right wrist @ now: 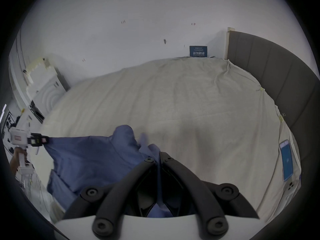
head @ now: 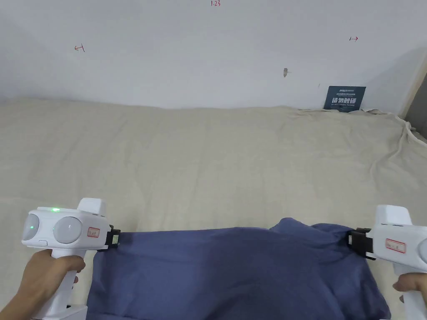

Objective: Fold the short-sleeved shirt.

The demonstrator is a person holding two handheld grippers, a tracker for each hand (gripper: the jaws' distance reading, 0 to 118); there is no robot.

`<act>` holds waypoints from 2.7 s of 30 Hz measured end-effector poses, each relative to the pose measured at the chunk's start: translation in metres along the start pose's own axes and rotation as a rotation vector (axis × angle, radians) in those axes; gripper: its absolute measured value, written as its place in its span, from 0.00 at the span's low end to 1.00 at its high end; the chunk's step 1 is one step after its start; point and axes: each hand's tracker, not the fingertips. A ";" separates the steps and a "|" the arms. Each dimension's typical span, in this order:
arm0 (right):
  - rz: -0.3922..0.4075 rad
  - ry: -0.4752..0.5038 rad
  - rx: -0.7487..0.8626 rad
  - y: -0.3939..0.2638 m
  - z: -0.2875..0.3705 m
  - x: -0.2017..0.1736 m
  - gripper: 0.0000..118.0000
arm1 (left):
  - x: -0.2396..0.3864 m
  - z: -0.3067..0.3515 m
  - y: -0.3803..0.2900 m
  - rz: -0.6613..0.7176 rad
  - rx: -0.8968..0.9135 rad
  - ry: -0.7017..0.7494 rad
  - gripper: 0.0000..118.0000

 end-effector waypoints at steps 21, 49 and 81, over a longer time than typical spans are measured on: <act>-0.122 0.054 -0.065 -0.148 0.115 0.037 0.00 | -0.011 0.089 -0.152 0.016 -0.051 0.017 0.02; -0.134 -0.072 -0.109 -0.186 0.112 0.018 0.70 | 0.005 0.091 -0.193 0.026 -0.055 0.099 0.93; 0.118 -0.223 0.438 -0.109 0.148 -0.077 0.00 | 0.043 0.121 -0.128 -0.002 0.482 0.054 0.00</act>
